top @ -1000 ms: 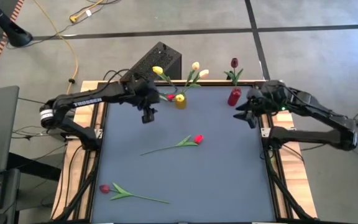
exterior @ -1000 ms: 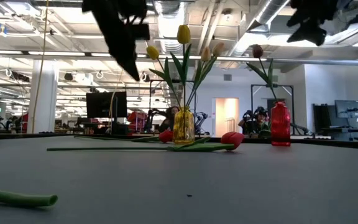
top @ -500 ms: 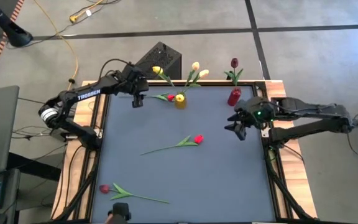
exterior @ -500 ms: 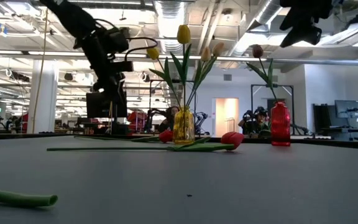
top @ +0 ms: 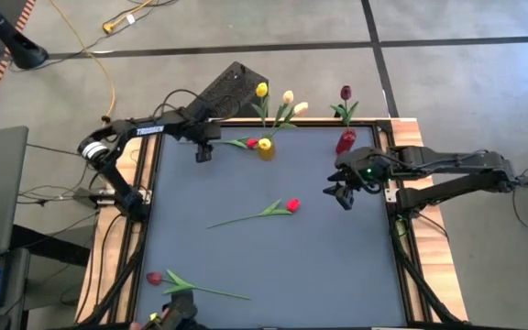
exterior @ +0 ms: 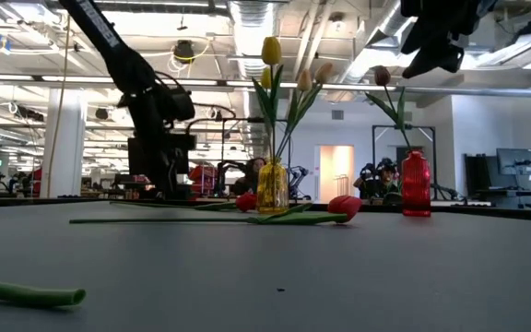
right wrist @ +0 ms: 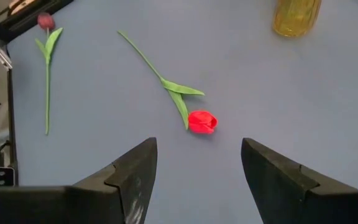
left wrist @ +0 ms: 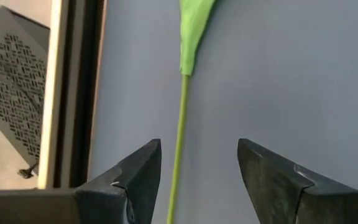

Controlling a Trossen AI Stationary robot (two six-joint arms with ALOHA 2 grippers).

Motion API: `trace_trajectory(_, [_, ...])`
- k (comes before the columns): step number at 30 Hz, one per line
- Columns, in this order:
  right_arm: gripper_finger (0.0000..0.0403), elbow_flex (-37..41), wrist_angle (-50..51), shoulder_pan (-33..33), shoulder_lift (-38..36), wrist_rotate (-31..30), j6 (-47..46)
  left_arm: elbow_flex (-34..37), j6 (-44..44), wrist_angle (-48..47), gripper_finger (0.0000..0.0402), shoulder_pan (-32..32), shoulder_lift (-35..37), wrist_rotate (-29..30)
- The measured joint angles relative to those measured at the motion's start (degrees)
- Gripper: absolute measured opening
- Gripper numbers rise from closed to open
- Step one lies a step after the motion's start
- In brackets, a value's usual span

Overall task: Sort flowers into vase by color
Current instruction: Put the top red flower into the red vase

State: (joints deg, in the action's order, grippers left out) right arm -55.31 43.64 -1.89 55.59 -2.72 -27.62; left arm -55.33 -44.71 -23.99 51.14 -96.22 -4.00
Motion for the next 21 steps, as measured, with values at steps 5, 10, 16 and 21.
trace_trajectory(5, [0.026,0.0,0.0,0.0,-0.1,0.2,-0.9,-0.8,1.1,0.7,0.0201,0.6,-3.0,1.9])
trace_trajectory(10, [0.026,0.0,-0.2,0.0,-0.1,0.9,-0.9,-2.8,3.4,-0.5,0.0201,1.5,-5.0,3.1])
trace_trajectory(16, [0.026,0.0,-1.5,0.0,-0.1,1.2,-1.0,-3.8,3.2,-2.9,0.0201,1.9,-5.2,1.5])
trace_trajectory(21, [0.026,0.0,-3.7,0.0,-0.1,1.3,-1.0,-3.9,3.1,-3.7,0.0201,1.9,-5.7,1.3])
